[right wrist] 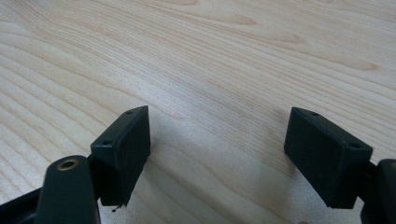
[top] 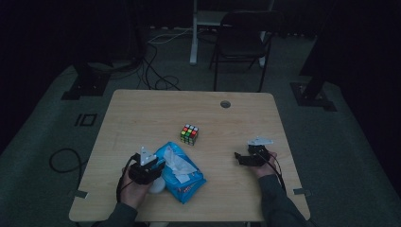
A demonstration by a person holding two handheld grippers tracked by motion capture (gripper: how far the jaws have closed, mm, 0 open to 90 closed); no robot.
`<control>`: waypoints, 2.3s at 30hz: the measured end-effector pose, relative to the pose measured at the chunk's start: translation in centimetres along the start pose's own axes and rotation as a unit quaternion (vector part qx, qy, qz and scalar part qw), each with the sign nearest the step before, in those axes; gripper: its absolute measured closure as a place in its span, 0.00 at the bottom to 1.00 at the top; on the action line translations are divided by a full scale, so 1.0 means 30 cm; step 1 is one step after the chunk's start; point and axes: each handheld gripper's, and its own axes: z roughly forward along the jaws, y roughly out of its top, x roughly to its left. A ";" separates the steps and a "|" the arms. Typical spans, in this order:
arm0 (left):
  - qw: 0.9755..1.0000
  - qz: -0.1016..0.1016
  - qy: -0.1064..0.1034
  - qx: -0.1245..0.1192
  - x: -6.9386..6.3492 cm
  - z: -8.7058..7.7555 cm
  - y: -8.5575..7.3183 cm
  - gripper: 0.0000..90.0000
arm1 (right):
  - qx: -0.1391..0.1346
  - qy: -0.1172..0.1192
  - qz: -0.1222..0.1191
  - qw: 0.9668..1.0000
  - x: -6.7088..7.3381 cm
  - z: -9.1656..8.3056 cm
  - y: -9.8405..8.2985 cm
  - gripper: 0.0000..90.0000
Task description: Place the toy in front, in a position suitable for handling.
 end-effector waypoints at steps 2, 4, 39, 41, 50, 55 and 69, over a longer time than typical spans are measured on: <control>1.000 0.002 0.002 0.002 -0.004 0.001 0.002 0.75 | 0.000 0.000 0.000 1.000 0.000 0.000 0.000 0.25; 1.000 0.009 0.003 0.005 -0.005 0.003 0.006 0.76 | 0.000 0.000 0.000 1.000 0.000 0.000 0.000 0.25; 0.997 0.019 -0.053 -0.052 -0.034 -0.090 0.070 0.68 | 0.000 0.000 0.000 1.000 0.000 0.000 0.000 0.25; 0.996 0.033 -0.068 -0.051 -0.078 -0.093 0.067 0.68 | 0.000 0.000 0.000 1.000 0.000 0.000 0.000 0.25; 0.996 0.087 -0.020 -0.010 -0.164 -0.045 0.007 0.81 | 0.000 0.000 0.000 1.000 0.000 0.000 0.000 0.25; 0.995 0.099 0.002 0.004 -0.157 -0.038 -0.008 0.88 | 0.000 0.000 0.000 1.000 0.000 0.000 0.000 0.25; 0.994 0.058 0.092 0.011 0.023 -0.064 -0.036 0.87 | 0.000 0.000 0.000 1.000 0.000 0.000 0.000 0.25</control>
